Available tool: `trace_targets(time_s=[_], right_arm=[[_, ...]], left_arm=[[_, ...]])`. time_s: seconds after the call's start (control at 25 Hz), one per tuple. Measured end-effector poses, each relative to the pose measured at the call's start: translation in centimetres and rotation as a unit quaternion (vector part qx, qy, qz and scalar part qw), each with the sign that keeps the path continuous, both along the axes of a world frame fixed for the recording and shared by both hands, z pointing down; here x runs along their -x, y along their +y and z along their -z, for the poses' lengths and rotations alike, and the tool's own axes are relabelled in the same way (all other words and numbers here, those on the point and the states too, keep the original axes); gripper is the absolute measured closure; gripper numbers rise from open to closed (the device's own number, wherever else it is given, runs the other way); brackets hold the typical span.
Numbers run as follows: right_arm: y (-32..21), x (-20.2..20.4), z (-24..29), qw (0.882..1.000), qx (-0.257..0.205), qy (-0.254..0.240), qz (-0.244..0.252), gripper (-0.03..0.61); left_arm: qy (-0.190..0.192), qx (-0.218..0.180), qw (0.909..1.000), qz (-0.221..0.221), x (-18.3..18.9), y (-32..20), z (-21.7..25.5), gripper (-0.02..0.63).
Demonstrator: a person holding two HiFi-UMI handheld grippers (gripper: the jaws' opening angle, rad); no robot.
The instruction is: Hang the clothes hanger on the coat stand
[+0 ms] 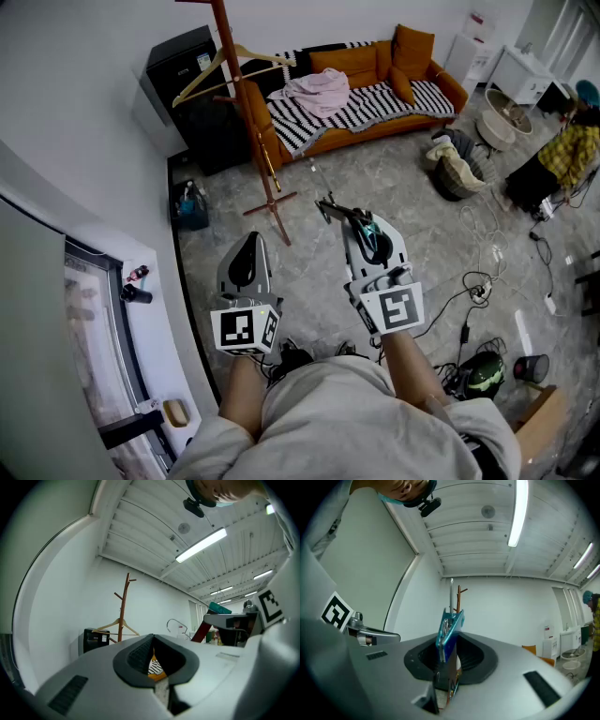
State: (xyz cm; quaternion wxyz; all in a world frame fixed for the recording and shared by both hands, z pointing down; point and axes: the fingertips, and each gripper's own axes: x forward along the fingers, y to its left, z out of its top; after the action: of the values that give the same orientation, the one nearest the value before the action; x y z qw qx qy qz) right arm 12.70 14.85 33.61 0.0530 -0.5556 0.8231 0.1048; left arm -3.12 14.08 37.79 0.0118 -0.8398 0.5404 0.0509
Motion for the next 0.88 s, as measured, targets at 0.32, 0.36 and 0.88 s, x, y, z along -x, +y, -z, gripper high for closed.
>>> trace_targets(time_s=[0.32,0.36,0.88], right_arm=[[0.1,0.7,-0.2,1.0,0.021,-0.016,0.013,0.526],[0.1,0.8,-0.3,1.0,0.023,-0.015,0.012,0.526],[-1.2,4.6,-1.0,1.0,0.024,-0.005,-0.006,0.526]], left_arm=[[0.001,0.01,0.9999,0.001,0.5,0.1,-0.6,0.603],[0.001,0.012,0.9999,0.0,0.6,0.1,-0.8,0.603],[0.008,0.027,0.9995,-0.013,5.1,-0.9,-2.6,0.603]])
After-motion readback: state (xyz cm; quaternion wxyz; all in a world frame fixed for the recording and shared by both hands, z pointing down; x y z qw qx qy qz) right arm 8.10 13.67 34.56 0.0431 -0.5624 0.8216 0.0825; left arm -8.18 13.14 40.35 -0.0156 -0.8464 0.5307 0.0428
